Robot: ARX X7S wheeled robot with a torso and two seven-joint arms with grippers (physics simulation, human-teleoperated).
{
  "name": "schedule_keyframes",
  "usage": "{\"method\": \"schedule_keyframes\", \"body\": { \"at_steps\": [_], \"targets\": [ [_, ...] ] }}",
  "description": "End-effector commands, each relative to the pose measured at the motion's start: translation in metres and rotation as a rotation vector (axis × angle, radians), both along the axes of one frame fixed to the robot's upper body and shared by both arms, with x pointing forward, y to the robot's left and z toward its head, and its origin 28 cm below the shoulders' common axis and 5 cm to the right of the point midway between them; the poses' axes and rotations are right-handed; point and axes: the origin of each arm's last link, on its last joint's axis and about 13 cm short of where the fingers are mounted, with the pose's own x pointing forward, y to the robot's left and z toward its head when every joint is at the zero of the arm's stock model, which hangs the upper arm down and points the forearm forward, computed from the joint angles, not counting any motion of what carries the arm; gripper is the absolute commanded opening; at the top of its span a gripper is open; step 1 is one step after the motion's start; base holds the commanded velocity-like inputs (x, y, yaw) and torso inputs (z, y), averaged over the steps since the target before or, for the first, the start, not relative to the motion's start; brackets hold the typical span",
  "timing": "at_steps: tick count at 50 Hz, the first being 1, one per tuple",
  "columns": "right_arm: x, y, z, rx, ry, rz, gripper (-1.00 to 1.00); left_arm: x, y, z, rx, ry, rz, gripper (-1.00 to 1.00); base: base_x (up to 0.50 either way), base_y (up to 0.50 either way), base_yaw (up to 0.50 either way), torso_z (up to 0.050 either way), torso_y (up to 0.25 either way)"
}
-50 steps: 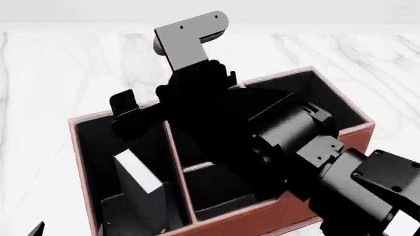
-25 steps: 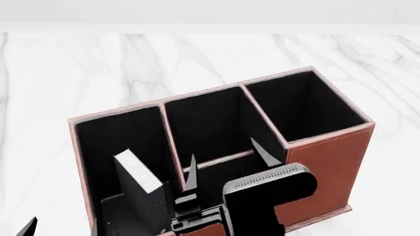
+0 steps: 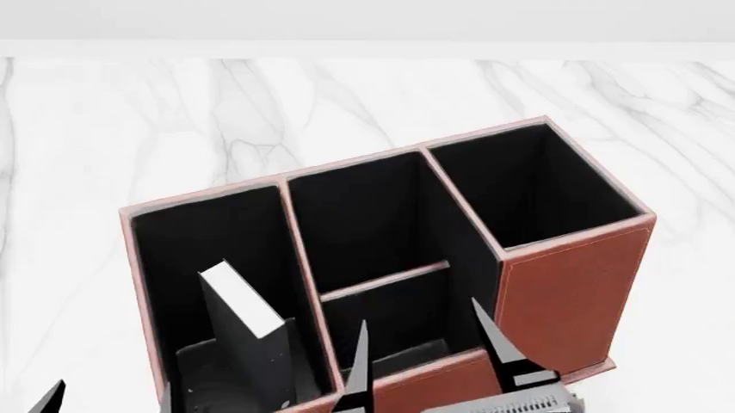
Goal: Pick up the book and place it in the left compartment of the caddy.
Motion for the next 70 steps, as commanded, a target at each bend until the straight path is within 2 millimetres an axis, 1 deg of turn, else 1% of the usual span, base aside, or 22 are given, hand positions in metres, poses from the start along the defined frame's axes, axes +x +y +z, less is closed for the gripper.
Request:
{"method": "schedule_keyframes", "body": {
  "at_steps": [1, 3, 7, 9, 14, 22, 25, 33, 42, 48, 53, 60, 70],
  "targets": [
    [-0.004, -0.001, 0.001, 0.004, -0.008, -0.007, 1.00, -0.001, -0.002, 0.011, -0.007, -0.016, -0.002, 1.00, 0.00, 0.00, 0.00, 0.000, 0.000],
    [-0.003, -0.002, 0.002, 0.003, -0.005, -0.012, 1.00, 0.000, -0.002, 0.017, -0.010, -0.023, -0.001, 1.00, 0.00, 0.00, 0.00, 0.000, 0.000],
    [0.001, -0.004, 0.010, -0.018, 0.007, -0.028, 1.00, 0.008, -0.002, 0.036, -0.008, -0.061, 0.003, 1.00, 0.00, 0.00, 0.00, 0.000, 0.000],
    [0.003, -0.005, 0.018, -0.033, 0.008, -0.030, 1.00, 0.014, -0.003, 0.050, -0.005, -0.097, 0.004, 1.00, 0.00, 0.00, 0.00, 0.000, 0.000],
    [0.008, -0.006, 0.050, -0.060, -0.044, -0.021, 1.00, 0.027, -0.005, 0.082, 0.008, -0.171, -0.002, 1.00, 0.00, 0.00, 0.00, 0.000, 0.000],
    [0.014, -0.007, 0.072, -0.085, -0.085, -0.021, 1.00, 0.032, -0.007, 0.107, 0.015, -0.240, -0.004, 1.00, 0.00, 0.00, 0.00, 0.000, 0.000],
    [0.014, -0.007, 0.083, -0.098, -0.110, -0.025, 1.00, 0.035, -0.007, 0.119, 0.014, -0.275, -0.001, 1.00, 0.00, 0.00, 0.00, 0.000, 0.000],
    [0.013, -0.007, 0.104, -0.128, -0.156, -0.027, 1.00, 0.036, -0.009, 0.142, 0.005, -0.339, -0.006, 1.00, 0.00, 0.00, 0.00, 0.000, 0.000],
    [0.013, -0.008, 0.119, -0.140, -0.191, -0.040, 1.00, 0.039, -0.011, 0.163, -0.002, -0.405, -0.010, 1.00, 0.00, 0.00, 0.00, 0.000, 0.000],
    [0.011, -0.010, 0.128, -0.142, -0.211, -0.052, 1.00, 0.039, -0.012, 0.173, -0.007, -0.440, -0.016, 1.00, 0.00, 0.00, 0.00, 0.000, 0.000],
    [0.008, -0.010, 0.136, -0.153, -0.233, -0.059, 1.00, 0.039, -0.012, 0.178, -0.005, -0.462, -0.017, 1.00, 0.00, 0.00, 0.00, 0.000, 0.000],
    [0.007, -0.009, 0.142, -0.165, -0.246, -0.057, 1.00, 0.039, -0.013, 0.184, -0.005, -0.480, -0.020, 1.00, 0.00, 0.00, 0.00, 0.000, 0.000],
    [0.005, -0.008, 0.153, -0.172, -0.273, -0.057, 1.00, 0.041, -0.015, 0.200, -0.015, -0.518, -0.026, 1.00, 0.00, 0.00, 0.00, 0.000, 0.000]
  ]
}}
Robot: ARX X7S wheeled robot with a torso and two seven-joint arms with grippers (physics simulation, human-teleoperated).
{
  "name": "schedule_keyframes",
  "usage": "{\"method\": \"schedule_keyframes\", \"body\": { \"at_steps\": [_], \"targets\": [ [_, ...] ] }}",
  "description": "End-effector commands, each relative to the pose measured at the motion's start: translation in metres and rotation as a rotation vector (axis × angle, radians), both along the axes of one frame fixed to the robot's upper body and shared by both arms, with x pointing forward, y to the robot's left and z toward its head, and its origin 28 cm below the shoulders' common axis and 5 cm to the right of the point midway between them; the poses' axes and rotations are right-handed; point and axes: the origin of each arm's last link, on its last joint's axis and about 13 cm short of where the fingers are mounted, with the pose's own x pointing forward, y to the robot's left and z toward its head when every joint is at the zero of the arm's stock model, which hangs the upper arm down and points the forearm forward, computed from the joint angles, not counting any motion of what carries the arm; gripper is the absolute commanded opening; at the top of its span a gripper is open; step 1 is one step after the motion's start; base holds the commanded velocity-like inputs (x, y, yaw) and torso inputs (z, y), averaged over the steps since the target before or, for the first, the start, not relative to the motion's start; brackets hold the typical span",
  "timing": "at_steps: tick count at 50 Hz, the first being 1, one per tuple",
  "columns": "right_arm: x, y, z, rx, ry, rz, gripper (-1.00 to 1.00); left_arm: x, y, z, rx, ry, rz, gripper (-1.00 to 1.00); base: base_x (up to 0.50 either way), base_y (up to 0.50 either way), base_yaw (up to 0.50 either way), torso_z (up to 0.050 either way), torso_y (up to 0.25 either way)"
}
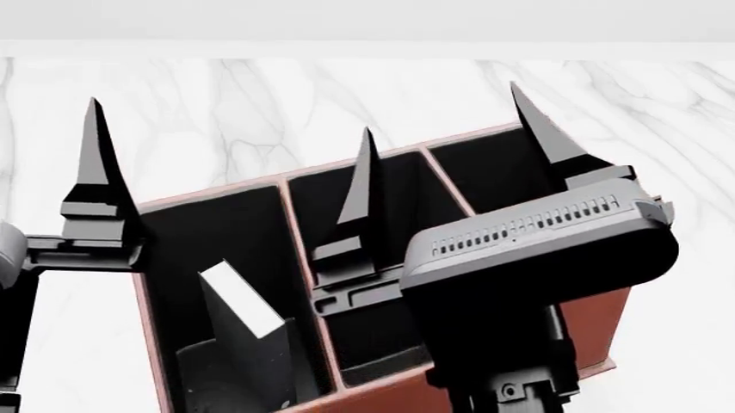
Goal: Pick up the book and place it in the left compartment of the caddy.
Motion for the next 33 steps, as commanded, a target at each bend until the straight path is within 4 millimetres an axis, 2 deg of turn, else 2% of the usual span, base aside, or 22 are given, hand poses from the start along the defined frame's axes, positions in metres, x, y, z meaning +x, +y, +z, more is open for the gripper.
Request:
{"method": "schedule_keyframes", "body": {
  "at_steps": [1, 11, 33],
  "targets": [
    [-0.003, 0.000, 0.012, -0.014, -0.029, -0.002, 1.00, 0.000, -0.002, 0.016, -0.012, -0.040, -0.009, 1.00, 0.00, 0.00, 0.00, 0.000, 0.000],
    [-0.006, -0.001, 0.014, -0.018, -0.032, -0.010, 1.00, -0.002, -0.003, 0.016, -0.002, -0.046, -0.019, 1.00, 0.00, 0.00, 0.00, 0.000, 0.000],
    [-0.013, 0.001, 0.029, -0.034, -0.064, -0.007, 1.00, -0.009, -0.004, 0.034, -0.004, -0.098, -0.026, 1.00, 0.00, 0.00, 0.00, 0.000, 0.000]
  ]
}}
